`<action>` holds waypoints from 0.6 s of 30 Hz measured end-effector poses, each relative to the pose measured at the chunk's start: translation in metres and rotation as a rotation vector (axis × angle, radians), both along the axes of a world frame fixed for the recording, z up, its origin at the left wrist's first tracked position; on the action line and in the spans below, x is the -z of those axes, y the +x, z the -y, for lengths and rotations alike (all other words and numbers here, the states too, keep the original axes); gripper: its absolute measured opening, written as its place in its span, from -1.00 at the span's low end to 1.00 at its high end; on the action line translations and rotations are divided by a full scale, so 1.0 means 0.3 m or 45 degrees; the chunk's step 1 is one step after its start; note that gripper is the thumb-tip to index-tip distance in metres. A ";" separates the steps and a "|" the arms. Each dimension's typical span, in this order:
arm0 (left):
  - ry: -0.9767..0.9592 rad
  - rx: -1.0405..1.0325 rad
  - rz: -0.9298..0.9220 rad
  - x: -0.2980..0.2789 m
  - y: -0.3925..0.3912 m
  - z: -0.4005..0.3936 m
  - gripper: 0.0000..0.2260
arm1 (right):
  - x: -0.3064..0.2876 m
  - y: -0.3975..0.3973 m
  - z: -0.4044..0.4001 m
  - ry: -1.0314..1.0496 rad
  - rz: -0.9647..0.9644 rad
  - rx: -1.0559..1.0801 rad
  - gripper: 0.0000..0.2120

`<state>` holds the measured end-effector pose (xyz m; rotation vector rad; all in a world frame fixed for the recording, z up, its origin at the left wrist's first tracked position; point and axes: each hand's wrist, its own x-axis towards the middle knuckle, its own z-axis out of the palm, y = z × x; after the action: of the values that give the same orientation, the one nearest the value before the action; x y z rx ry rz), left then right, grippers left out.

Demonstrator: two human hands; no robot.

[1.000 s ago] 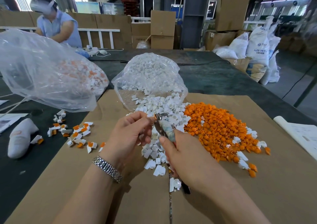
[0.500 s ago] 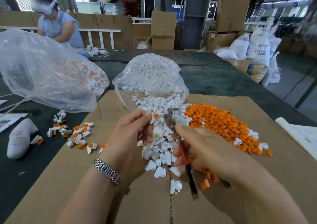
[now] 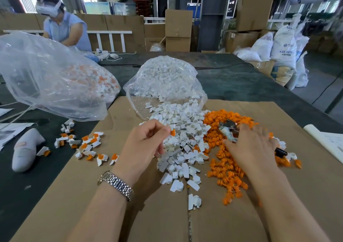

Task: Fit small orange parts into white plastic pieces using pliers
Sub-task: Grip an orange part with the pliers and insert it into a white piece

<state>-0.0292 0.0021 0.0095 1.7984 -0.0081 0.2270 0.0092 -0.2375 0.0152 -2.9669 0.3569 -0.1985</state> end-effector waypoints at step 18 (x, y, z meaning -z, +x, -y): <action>0.790 -0.279 -0.089 0.020 0.012 -0.080 -0.82 | 0.032 -0.012 -0.030 0.068 0.211 -0.439 -0.84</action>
<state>-0.0257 0.0260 0.0034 2.4274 0.1879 0.3434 0.0055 -0.2286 0.0055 -2.8727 -0.1664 -0.3820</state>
